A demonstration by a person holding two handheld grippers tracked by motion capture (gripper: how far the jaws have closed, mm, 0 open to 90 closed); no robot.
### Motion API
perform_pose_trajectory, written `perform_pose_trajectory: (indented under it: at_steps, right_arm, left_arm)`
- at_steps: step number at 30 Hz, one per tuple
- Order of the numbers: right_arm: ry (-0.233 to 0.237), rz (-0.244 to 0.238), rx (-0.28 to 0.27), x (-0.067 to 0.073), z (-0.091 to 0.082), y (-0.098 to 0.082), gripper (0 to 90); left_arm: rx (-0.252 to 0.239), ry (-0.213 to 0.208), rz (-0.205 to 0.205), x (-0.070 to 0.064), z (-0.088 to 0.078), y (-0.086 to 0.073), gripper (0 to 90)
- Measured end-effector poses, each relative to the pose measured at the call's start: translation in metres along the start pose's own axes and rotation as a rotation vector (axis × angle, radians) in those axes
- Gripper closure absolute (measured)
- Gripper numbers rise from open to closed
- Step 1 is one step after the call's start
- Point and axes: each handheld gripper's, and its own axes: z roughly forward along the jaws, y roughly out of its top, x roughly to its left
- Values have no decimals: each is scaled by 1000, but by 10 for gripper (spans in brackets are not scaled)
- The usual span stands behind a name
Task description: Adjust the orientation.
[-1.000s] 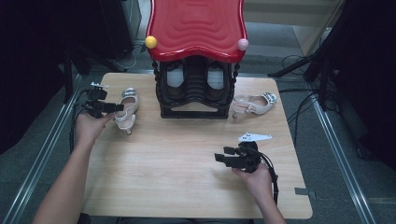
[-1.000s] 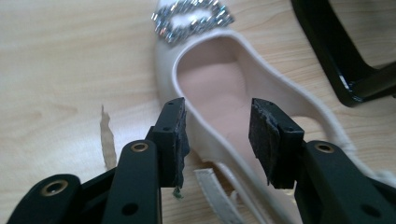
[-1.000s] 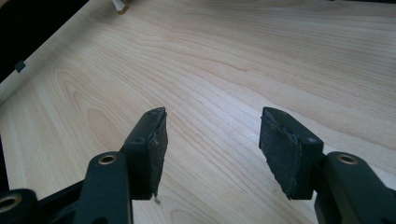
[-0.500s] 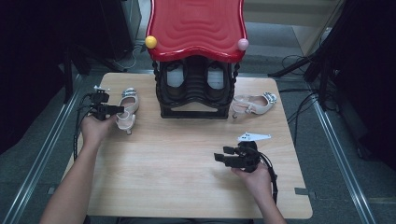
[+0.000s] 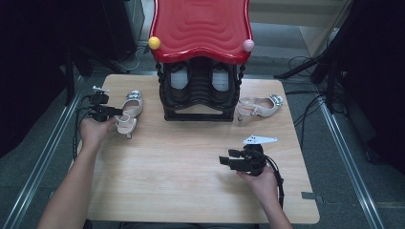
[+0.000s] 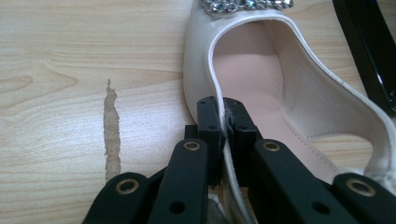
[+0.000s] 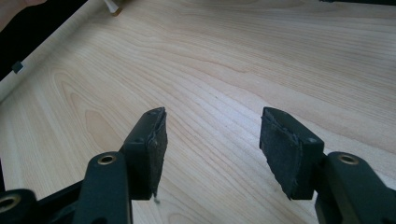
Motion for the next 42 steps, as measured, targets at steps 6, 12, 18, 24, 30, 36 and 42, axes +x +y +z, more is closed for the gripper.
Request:
perform_pose_trajectory:
  at_steps: [6,12,18,24,30,36,42]
  right_arm:
    - [-2,2,1,0,0,0,428]
    - [2,-3,-7,-1,0,1,428]
    - [0,-6,-2,-1,1,5,425]
    - [-8,-5,-5,-3,2,8,426]
    - [-15,-8,-9,-6,3,12,426]
    - [-10,-6,-25,-6,5,14,426]
    - [-19,-28,-14,-4,8,17,427]
  left_arm:
    - [-5,-52,-17,3,-9,-2,879]
    - [-36,-115,-44,1,-22,-7,879]
    - [-51,-152,2,-9,-41,-19,878]
    - [-61,-197,-1,-17,-51,-42,878]
    - [-43,-219,9,-31,-55,-62,877]
    - [-26,-256,43,-46,-60,-76,876]
    - [-23,-304,75,-64,-65,-86,876]
